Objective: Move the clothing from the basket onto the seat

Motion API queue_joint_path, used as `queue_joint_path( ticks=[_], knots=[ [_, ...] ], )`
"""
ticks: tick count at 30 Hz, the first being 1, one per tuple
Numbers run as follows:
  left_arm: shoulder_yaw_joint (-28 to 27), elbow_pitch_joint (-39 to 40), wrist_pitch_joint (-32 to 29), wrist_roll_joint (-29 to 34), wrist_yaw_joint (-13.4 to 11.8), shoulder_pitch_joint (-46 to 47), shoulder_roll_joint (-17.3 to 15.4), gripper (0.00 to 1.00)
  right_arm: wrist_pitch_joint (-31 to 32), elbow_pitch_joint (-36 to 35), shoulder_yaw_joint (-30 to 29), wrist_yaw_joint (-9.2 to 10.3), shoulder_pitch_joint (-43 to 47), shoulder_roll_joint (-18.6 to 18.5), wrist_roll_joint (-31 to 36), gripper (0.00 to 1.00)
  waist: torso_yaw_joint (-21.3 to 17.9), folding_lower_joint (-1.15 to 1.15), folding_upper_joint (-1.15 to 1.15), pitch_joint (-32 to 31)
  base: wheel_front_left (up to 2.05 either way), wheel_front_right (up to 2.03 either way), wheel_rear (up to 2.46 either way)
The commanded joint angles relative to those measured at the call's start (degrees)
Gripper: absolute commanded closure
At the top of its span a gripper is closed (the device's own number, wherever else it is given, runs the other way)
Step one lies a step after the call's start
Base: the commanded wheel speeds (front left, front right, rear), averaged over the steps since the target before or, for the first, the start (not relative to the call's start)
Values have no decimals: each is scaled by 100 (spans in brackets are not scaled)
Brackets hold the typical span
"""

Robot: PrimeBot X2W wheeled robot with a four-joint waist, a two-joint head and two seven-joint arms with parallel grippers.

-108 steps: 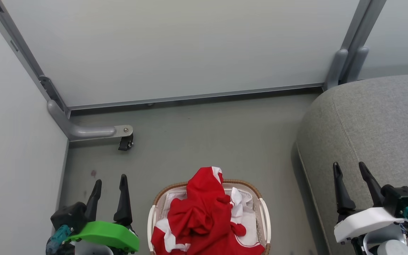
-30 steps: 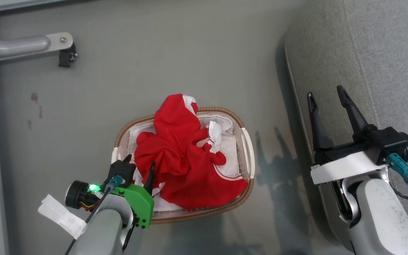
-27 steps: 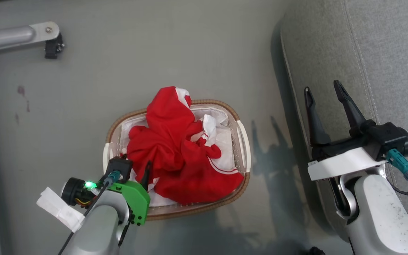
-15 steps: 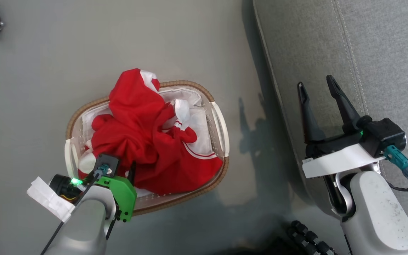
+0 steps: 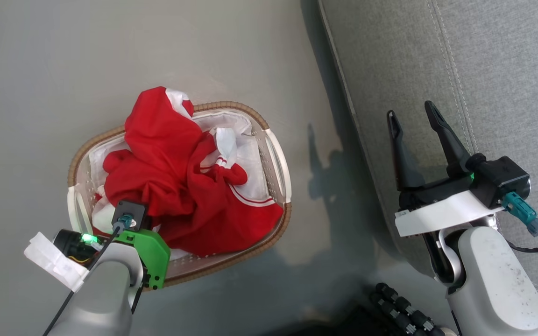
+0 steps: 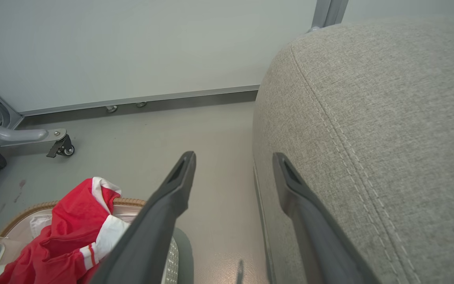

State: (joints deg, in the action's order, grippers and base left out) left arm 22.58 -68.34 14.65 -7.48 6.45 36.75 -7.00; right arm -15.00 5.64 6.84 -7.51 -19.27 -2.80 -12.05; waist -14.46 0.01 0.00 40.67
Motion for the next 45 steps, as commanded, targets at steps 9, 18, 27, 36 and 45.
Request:
queue_joint_path(
  ticks=[9,18,27,36,45],
  knots=[
    [-1,524,55,-166,1,-255,115,100,-28,133,-71,4,179,-19,133,0,235,-1,0,-574,0,0,0],
    [-35,1435,52,-241,40,-710,109,100,-27,266,-303,4,505,-20,401,0,632,-1,0,-1515,0,0,0],
    [274,2272,52,-128,101,-838,-47,100,-27,395,-484,4,1003,-21,670,0,1046,-1,0,-2669,0,0,0],
    [812,3123,52,-55,104,-427,-370,100,-27,457,-554,4,1483,-20,809,0,1296,-1,0,-3584,0,0,0],
    [1479,3716,-84,-327,106,566,-615,100,-27,479,-555,4,1810,-19,868,0,1413,-1,0,-4121,0,0,0]
  ],
)
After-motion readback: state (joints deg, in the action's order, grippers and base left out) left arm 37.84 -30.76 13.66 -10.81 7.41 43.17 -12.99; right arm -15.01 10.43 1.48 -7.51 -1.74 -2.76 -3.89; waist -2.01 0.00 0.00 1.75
